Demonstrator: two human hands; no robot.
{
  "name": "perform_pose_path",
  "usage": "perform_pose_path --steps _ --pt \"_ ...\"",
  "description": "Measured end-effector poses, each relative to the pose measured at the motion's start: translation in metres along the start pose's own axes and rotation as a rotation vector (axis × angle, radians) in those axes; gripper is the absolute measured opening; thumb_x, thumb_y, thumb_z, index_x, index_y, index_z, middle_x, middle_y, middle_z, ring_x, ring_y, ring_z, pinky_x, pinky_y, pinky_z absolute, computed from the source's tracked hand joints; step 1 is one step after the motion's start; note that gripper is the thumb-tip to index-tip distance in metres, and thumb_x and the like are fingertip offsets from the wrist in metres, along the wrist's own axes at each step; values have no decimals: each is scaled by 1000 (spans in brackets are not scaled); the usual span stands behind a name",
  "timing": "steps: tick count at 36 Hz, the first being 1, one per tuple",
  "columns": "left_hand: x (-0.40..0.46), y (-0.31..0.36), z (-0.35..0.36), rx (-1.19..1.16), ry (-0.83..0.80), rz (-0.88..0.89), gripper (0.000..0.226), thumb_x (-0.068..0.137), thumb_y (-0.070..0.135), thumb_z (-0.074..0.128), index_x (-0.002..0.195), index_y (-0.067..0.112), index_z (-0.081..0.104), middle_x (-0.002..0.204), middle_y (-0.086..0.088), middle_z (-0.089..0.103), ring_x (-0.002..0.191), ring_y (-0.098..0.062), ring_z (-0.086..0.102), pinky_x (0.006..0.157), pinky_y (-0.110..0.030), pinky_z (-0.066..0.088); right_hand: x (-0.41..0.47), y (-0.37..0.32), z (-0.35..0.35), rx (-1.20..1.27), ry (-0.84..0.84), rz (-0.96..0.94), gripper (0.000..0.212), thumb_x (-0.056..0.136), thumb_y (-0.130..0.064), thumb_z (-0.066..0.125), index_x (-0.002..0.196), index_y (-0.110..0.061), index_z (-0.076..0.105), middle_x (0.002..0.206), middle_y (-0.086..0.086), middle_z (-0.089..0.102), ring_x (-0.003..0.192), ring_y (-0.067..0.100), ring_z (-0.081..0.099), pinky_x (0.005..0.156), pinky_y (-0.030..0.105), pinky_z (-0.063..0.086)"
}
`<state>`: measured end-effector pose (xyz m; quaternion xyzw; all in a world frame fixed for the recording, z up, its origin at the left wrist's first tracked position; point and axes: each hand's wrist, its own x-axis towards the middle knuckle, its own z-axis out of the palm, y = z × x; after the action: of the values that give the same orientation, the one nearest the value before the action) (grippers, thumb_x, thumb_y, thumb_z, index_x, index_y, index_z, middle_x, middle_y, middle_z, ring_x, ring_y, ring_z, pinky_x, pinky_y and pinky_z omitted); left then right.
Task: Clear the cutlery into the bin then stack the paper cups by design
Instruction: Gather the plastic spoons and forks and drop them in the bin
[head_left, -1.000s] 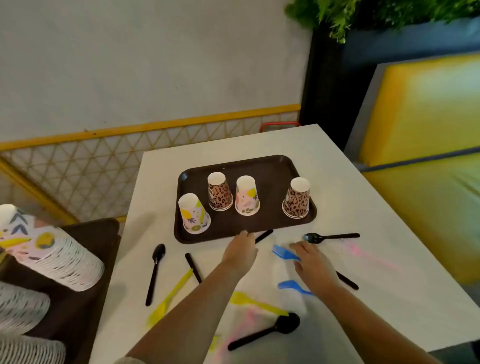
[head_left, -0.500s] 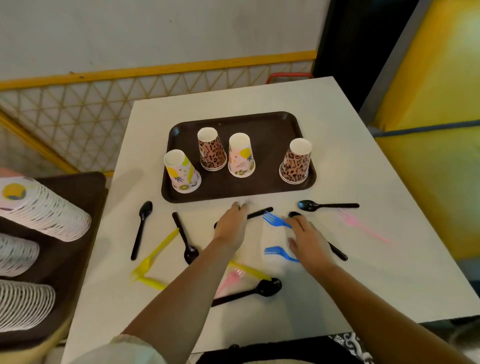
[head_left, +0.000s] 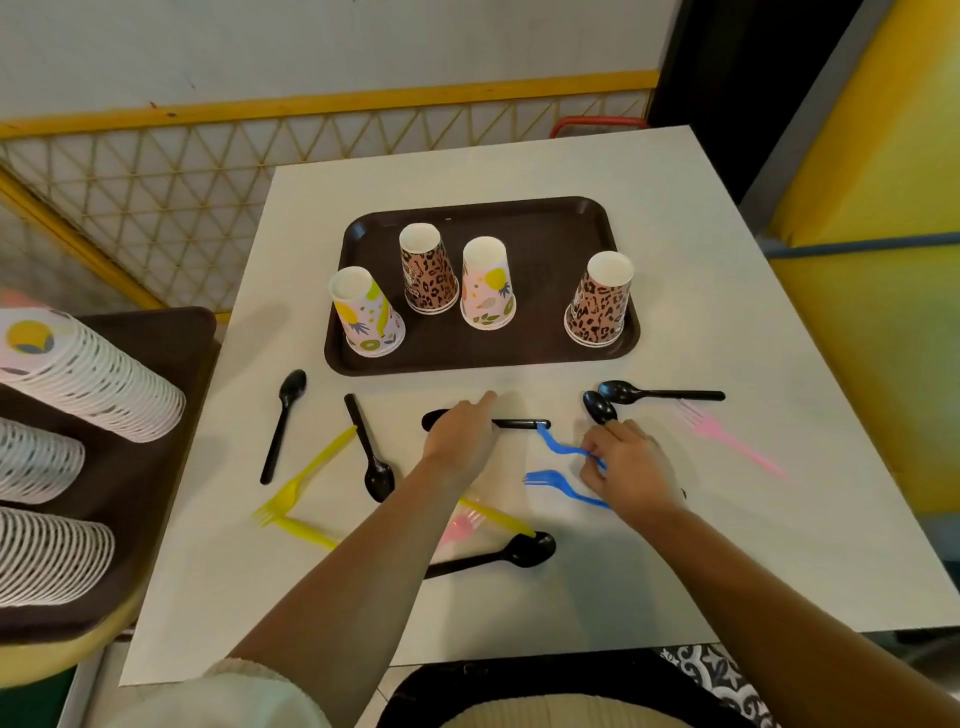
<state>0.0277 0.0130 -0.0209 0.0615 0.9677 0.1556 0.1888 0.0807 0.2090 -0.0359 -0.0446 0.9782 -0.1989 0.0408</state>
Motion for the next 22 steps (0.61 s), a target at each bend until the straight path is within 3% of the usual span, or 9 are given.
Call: perform_pose_path --steps 3,6,11,13,16,18,22 --pt "-3 1 1 -79 23 -21 24 99 18 38 119 4 42 83 -13 55 71 -26 47 60 -34 35 -4 5 -7 100 52 86 13 83 -8 60 95 -2 60 92 10 55 74 25 51 65 29 38" --pt "-5 1 6 -86 39 -30 23 100 23 39 112 4 43 75 -9 49 68 -27 47 57 -33 32 -6 12 -10 151 108 143 10 88 -6 52 96 -1 54 96 12 49 67 20 42 62 29 33" --pt "-1 2 9 -59 25 -33 27 101 28 38 110 3 45 89 -18 59 87 -35 58 63 -33 35 -2 25 -10 147 49 193 23 87 -11 59 108 -2 53 107 12 48 70 24 52 62 30 38" --pt "1 4 9 -37 23 -43 34 102 29 36 120 3 45 101 -20 62 95 -36 59 67 -34 36 0 29 -8 171 7 216 23 86 -10 60 107 -3 54 106 13 53 80 32 58 65 34 41" --pt "1 7 9 -14 19 -51 40 101 28 38 132 3 39 100 -19 62 93 -33 59 67 -34 38 2 33 -6 170 -65 232 22 85 -10 60 107 -5 54 108 11 57 90 31 58 71 31 40" --pt "0 8 9 -23 21 -61 36 100 24 41 129 3 41 100 -18 62 93 -32 59 67 -33 38 3 34 -7 129 -107 223 23 86 -12 59 109 -7 54 111 11 57 94 29 58 70 28 38" --pt "-2 11 11 -102 67 -72 21 96 14 44 114 2 46 95 -16 61 87 -31 58 65 -32 37 4 32 -14 59 -116 186 32 89 -14 53 120 -6 51 118 12 55 104 32 55 77 35 41"
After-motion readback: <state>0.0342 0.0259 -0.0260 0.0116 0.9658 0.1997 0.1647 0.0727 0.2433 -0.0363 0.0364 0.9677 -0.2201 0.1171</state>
